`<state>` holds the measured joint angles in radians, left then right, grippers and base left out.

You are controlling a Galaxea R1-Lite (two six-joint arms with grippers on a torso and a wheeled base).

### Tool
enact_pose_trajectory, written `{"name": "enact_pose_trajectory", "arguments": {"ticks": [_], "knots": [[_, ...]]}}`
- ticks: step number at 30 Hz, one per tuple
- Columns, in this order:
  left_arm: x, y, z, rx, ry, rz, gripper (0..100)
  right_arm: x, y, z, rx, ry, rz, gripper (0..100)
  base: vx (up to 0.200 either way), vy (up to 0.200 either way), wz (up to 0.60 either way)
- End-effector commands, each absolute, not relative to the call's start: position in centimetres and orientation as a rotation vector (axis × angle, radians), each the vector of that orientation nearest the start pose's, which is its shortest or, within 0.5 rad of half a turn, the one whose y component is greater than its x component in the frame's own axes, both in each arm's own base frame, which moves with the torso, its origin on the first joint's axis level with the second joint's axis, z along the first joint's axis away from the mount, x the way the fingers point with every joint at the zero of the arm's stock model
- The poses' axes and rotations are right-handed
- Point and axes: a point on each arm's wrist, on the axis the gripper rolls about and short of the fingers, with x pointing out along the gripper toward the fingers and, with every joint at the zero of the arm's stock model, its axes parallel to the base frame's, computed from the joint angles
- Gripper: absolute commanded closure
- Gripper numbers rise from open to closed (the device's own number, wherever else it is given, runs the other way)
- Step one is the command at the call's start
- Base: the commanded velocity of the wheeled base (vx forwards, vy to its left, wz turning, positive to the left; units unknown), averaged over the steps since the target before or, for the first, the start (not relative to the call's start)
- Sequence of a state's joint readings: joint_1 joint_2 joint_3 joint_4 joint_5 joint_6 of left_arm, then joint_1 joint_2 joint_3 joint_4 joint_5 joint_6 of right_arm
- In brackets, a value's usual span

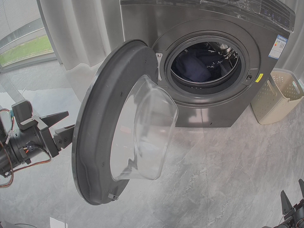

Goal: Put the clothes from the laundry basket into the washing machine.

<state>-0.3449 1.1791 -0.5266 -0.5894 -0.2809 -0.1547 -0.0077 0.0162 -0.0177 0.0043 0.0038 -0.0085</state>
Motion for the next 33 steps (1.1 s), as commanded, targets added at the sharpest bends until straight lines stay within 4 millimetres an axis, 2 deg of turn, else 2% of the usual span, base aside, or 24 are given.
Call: {"name": "enact_pose_trajectory", "arguments": {"ticks": [1, 12, 22, 31, 33], "knots": [[17.1, -8.6, 21.9, -0.144, 0.143, -0.672, 0, -2.3, 0.0, 7.5, -0.009, 0.005, -0.003, 0, 0.000, 0.000, 0.00], [19.1, -12.6, 22.1, -0.145, 0.106, -0.757, 0, -2.3, 0.0, 7.5, -0.011, 0.003, -0.003, 0, 0.000, 0.000, 0.00], [20.2, -14.6, 21.3, -0.140, 0.110, -0.760, 0, -2.3, 0.0, 7.5, -0.011, 0.005, -0.003, 0, 0.000, 0.000, 0.00], [20.5, -15.6, 21.4, -0.141, 0.095, -0.772, 0, -2.3, 0.0, 7.5, -0.009, 0.005, -0.003, 0, 0.000, 0.000, 0.00], [20.6, -16.5, 21.8, -0.146, 0.082, -0.794, 0, -2.3, 0.0, 7.5, -0.011, 0.003, -0.003, 0, 0.000, 0.000, 0.00]]}}
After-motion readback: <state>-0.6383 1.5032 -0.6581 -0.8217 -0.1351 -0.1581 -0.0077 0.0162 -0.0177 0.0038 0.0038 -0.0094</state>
